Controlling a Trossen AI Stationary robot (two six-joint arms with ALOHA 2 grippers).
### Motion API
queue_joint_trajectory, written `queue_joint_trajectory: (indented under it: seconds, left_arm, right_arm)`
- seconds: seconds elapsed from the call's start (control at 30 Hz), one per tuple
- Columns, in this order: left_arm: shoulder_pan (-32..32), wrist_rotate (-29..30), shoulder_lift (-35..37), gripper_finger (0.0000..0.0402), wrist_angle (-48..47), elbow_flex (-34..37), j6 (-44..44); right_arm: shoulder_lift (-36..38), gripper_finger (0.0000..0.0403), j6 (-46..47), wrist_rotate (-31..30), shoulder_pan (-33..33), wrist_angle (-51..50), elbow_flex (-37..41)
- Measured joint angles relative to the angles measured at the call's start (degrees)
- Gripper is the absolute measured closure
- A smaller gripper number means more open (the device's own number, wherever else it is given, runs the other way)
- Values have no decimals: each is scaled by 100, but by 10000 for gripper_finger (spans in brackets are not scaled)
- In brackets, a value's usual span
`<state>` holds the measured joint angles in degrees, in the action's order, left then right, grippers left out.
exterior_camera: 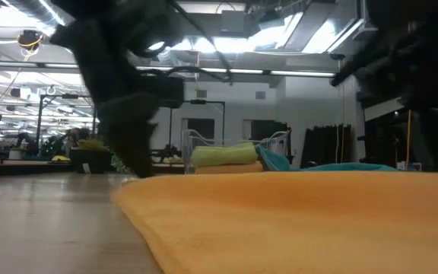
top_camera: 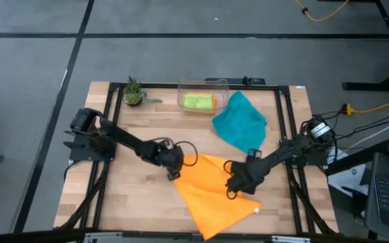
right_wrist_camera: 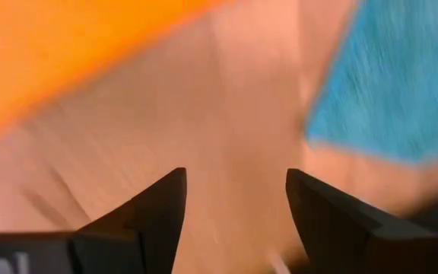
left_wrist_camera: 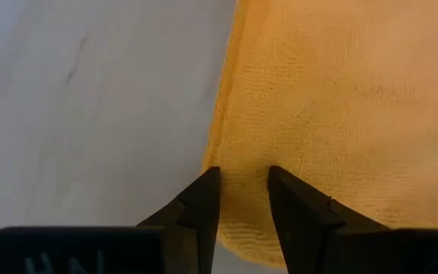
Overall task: Fold microfiber towels
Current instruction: Fold the orange microfiber cloth
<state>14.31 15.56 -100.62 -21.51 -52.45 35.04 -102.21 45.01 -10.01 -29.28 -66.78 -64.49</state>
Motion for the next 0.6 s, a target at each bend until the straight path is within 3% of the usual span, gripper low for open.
queue_joint_trajectory:
  seconds: [0.2,0.37,0.6]
  left_arm:
    - [396,336,38,293,-854,-10,887]
    - [592,342,44,293,-1167,-7,1784]
    - [757,256,40,293,-1782,-4,2507]
  right_arm:
    - [0,173,-453,-1094,37,1102,-20]
    - [0,173,-800,-2368,106,1648,-48]
    - [0,173,-802,-2623,149,2353,-48]
